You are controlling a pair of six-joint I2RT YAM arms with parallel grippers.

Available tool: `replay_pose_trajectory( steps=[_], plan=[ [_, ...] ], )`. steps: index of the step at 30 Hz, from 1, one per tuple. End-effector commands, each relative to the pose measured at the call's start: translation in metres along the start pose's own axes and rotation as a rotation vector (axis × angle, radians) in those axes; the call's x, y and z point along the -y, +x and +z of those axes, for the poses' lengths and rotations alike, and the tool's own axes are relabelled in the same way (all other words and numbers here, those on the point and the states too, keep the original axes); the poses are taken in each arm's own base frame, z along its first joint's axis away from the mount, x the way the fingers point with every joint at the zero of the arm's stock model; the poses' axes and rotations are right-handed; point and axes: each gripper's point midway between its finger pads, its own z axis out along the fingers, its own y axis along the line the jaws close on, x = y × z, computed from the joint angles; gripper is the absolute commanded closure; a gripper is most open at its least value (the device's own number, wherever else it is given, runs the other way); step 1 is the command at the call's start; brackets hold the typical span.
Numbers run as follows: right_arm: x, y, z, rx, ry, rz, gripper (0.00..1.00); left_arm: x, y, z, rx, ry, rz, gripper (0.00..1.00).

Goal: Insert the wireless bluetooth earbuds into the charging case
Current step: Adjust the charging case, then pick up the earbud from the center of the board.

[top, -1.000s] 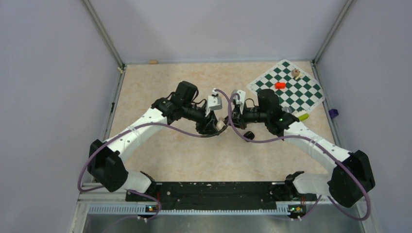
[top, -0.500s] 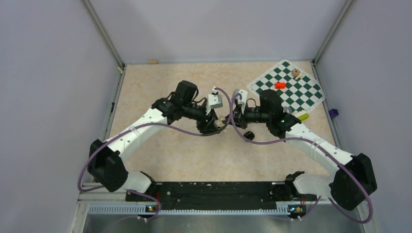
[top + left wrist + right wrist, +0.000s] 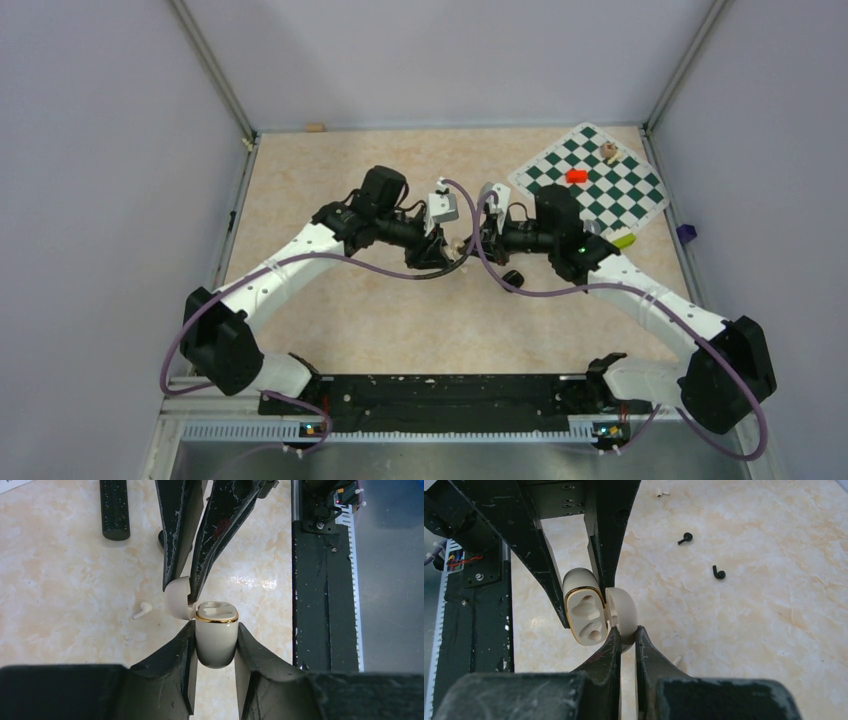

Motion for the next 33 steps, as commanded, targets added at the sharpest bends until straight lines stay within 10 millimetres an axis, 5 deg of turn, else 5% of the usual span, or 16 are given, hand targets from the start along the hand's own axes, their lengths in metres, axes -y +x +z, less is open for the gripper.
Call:
replay_pose_trajectory(
  steps=[1, 2, 7, 10, 14, 18, 26, 33],
  plan=[
    [-0.008, -0.026, -0.004, 0.070, -0.013, -0.053, 1.00, 0.000, -0.010, -0.002, 0.035, -0.003, 0.039, 1.00],
    [-0.007, -0.028, -0.005, 0.068, -0.008, -0.052, 0.96, -0.001, -0.009, -0.003, 0.032, -0.010, 0.042, 1.00],
    [0.004, -0.050, -0.022, 0.064, 0.023, -0.034, 0.43, -0.018, -0.017, -0.028, 0.084, -0.075, 0.034, 1.00],
    [0.021, -0.064, -0.038, 0.079, 0.062, -0.027, 0.30, -0.027, -0.024, -0.056, 0.147, -0.129, 0.033, 1.00],
    [0.036, -0.065, -0.043, 0.061, 0.090, -0.022, 0.27, -0.042, -0.022, -0.097, 0.184, -0.260, 0.028, 1.00],
    [0.045, -0.036, -0.027, 0.012, 0.078, 0.033, 0.27, -0.054, -0.019, -0.131, 0.302, -0.361, 0.010, 1.00],
    [0.035, 0.069, 0.006, -0.167, -0.006, -0.045, 0.30, -0.029, -0.003, -0.120, 0.512, -0.235, -0.062, 1.00],
    [0.010, 0.101, 0.018, -0.206, -0.100, -0.322, 0.33, -0.021, 0.010, -0.115, 0.573, -0.228, -0.080, 1.00]
  ],
)
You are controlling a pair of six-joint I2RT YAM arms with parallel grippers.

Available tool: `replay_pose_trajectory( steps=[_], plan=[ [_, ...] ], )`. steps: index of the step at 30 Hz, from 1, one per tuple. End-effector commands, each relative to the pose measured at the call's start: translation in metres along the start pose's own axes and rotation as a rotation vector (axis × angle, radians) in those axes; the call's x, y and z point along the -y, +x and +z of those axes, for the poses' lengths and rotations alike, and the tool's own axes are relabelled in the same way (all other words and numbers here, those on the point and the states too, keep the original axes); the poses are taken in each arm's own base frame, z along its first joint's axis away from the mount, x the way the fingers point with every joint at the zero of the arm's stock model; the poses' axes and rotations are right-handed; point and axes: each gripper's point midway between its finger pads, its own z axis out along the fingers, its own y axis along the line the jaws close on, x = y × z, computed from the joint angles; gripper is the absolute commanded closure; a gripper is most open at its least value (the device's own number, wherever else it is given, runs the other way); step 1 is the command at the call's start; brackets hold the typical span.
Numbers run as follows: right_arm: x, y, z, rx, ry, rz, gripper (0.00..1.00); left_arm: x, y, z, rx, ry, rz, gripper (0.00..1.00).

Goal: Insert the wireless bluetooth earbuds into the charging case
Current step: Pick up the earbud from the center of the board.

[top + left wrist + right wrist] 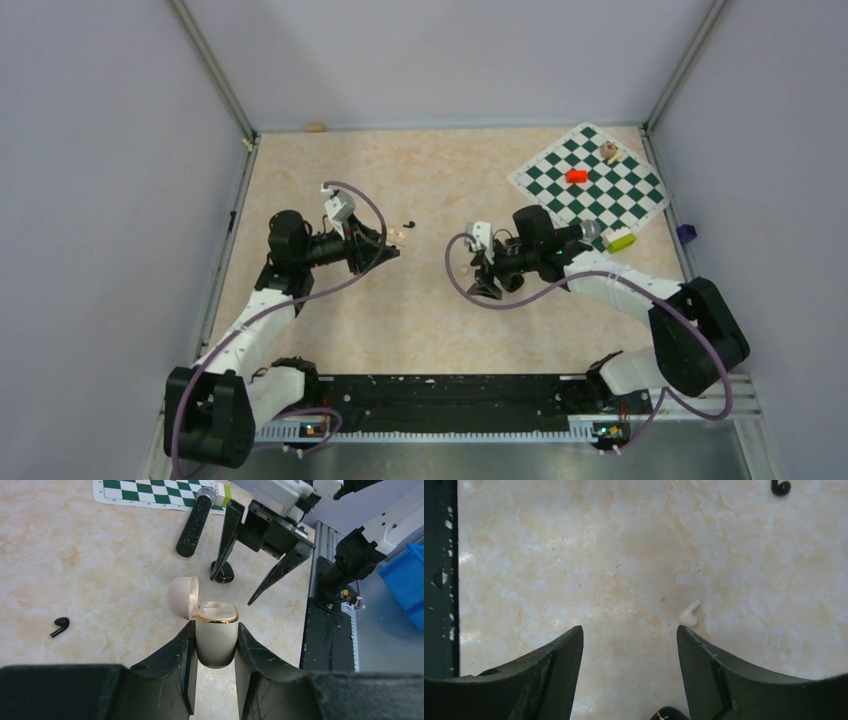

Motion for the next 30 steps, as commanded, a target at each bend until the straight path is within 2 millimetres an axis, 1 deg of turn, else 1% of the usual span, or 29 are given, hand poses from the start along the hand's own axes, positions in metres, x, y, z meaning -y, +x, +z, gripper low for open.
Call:
replay_pose_trajectory(
  steps=[1, 4, 9, 16, 19, 21, 25, 27, 30],
  plan=[
    [0.003, -0.017, 0.005, 0.043, 0.019, -0.337, 0.34, 0.017, -0.033, -0.003, 0.121, 0.054, 0.120, 1.00],
    [0.011, -0.010, 0.007, 0.017, 0.077, -0.481, 0.36, 0.016, -0.031, -0.003, 0.119, 0.054, 0.121, 1.00],
    [0.031, -0.003, 0.012, -0.010, 0.163, -0.595, 0.39, 0.017, -0.026, -0.005, 0.127, 0.058, 0.162, 1.00],
    [0.035, 0.016, 0.027, -0.052, 0.145, -0.594, 0.51, 0.014, -0.020, -0.003, 0.118, 0.059, 0.153, 1.00],
    [0.028, 0.027, 0.032, -0.064, 0.103, -0.591, 0.52, 0.013, -0.019, -0.003, 0.116, 0.056, 0.163, 1.00],
    [0.023, 0.033, 0.036, -0.084, 0.083, -0.604, 0.54, 0.014, -0.021, -0.004, 0.119, 0.054, 0.172, 1.00],
    [0.025, 0.030, 0.041, -0.099, 0.098, -0.571, 0.56, 0.013, -0.022, -0.004, 0.118, 0.051, 0.170, 1.00],
    [0.029, 0.027, 0.044, -0.111, 0.117, -0.551, 0.56, 0.012, -0.020, -0.003, 0.115, 0.050, 0.167, 1.00],
    [0.030, 0.033, 0.049, -0.148, 0.123, -0.563, 0.57, 0.013, -0.021, -0.004, 0.116, 0.049, 0.172, 1.00]
  ],
)
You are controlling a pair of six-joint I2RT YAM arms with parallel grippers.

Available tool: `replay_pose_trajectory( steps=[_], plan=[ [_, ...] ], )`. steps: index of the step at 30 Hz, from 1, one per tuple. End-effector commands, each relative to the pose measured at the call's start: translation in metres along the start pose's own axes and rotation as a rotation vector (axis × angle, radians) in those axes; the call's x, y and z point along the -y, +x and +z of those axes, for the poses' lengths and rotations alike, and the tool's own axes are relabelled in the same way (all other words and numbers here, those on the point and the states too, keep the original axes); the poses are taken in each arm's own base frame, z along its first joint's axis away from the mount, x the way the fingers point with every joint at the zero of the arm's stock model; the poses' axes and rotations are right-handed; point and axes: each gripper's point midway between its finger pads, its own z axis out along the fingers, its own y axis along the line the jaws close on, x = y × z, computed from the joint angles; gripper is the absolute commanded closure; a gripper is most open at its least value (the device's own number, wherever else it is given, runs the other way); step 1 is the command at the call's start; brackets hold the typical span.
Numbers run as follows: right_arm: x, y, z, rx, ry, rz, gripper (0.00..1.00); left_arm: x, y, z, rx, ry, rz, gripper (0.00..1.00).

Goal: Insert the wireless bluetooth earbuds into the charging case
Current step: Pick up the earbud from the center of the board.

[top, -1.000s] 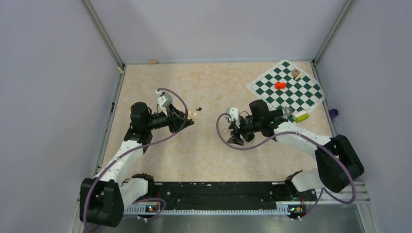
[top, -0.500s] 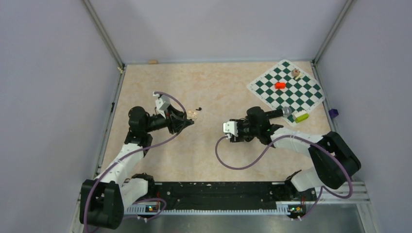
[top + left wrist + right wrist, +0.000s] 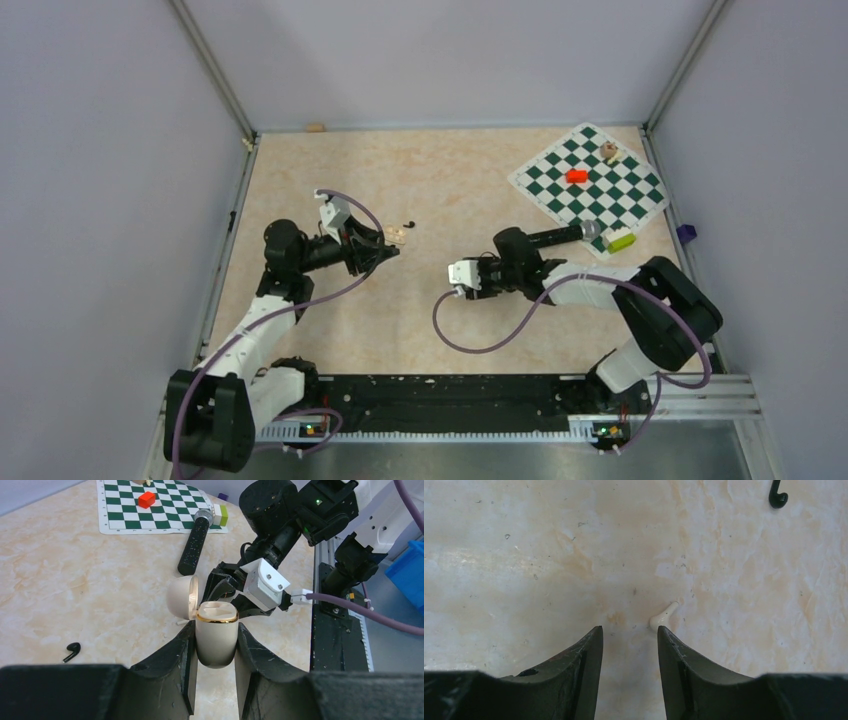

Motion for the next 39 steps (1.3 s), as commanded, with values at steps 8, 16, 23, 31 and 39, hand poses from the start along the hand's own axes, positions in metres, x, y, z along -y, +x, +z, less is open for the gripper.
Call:
replay_pose_trajectory(
  steps=[8, 16, 23, 31, 39],
  plan=[
    [0.020, 0.006, 0.023, -0.112, 0.092, -0.064, 0.61, 0.004, -0.012, -0.002, 0.022, 0.014, 0.071, 1.00],
    [0.016, 0.009, 0.019, -0.136, 0.074, -0.074, 0.61, 0.005, -0.012, -0.002, 0.023, 0.021, 0.073, 1.00],
    [0.011, 0.012, 0.015, -0.157, 0.043, -0.091, 0.59, 0.006, -0.012, -0.002, 0.022, 0.022, 0.070, 1.00],
    [-0.012, 0.027, 0.019, -0.261, -0.135, 0.012, 0.61, 0.005, -0.011, -0.002, 0.022, 0.018, 0.066, 1.00],
    [-0.023, 0.020, 0.014, -0.255, -0.215, 0.054, 0.68, 0.005, -0.012, -0.002, 0.023, 0.018, 0.068, 1.00]
  ],
)
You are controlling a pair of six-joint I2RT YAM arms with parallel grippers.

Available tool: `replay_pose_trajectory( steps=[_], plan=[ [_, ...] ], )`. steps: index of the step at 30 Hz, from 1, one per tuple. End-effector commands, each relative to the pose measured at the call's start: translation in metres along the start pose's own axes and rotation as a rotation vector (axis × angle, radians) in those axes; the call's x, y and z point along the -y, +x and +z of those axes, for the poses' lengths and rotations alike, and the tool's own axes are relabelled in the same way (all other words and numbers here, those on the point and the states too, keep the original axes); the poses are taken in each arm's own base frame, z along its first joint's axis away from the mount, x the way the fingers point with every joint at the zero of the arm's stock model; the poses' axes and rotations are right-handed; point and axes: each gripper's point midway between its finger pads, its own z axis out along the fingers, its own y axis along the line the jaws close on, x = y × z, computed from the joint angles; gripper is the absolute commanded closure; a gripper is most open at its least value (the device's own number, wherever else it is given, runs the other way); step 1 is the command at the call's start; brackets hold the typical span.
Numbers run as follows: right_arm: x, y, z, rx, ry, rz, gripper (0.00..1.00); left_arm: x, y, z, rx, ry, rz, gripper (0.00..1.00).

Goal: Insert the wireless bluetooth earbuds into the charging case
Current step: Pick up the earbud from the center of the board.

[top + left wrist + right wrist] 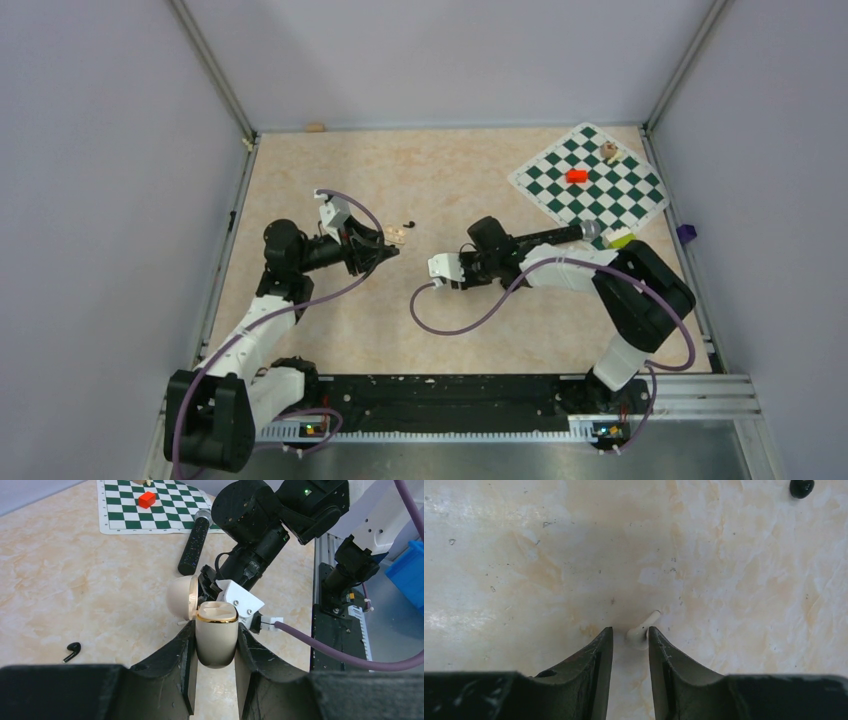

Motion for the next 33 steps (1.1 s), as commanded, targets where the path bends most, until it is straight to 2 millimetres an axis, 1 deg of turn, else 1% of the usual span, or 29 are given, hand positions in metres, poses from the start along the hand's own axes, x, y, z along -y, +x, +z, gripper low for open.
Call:
replay_pose_trajectory(
  steps=[1, 4, 6, 10, 14, 18, 22, 28, 31, 33],
  plan=[
    [-0.041, 0.007, -0.004, -0.037, -0.177, 0.073, 0.68, 0.005, -0.013, -0.001, 0.024, 0.019, 0.068, 1.00],
    [-0.042, -0.008, -0.012, 0.010, -0.213, 0.107, 0.68, 0.006, -0.013, -0.001, 0.024, 0.021, 0.068, 1.00],
    [-0.039, -0.019, -0.016, 0.043, -0.212, 0.129, 0.68, 0.006, -0.013, -0.001, 0.024, 0.021, 0.066, 1.00],
    [-0.027, -0.028, -0.021, 0.070, -0.172, 0.156, 0.65, 0.006, -0.013, -0.001, 0.024, 0.022, 0.065, 1.00],
    [-0.013, -0.025, -0.025, 0.079, -0.102, 0.159, 0.60, 0.006, -0.013, -0.001, 0.024, 0.022, 0.064, 1.00],
    [-0.004, -0.016, -0.033, 0.090, -0.064, 0.150, 0.54, 0.006, -0.013, -0.001, 0.025, 0.022, 0.064, 1.00],
    [-0.013, -0.010, -0.035, 0.107, -0.079, 0.086, 0.50, 0.006, -0.013, -0.001, 0.025, 0.021, 0.065, 1.00],
    [-0.030, -0.003, -0.031, 0.122, -0.124, -0.019, 0.50, 0.005, -0.013, -0.001, 0.025, 0.019, 0.062, 1.00],
    [-0.033, -0.004, -0.030, 0.132, -0.130, -0.030, 0.51, 0.005, -0.013, -0.001, 0.025, 0.018, 0.061, 1.00],
    [-0.031, -0.004, -0.028, 0.134, -0.119, -0.029, 0.51, 0.005, -0.013, -0.001, 0.024, 0.018, 0.060, 1.00]
  ],
)
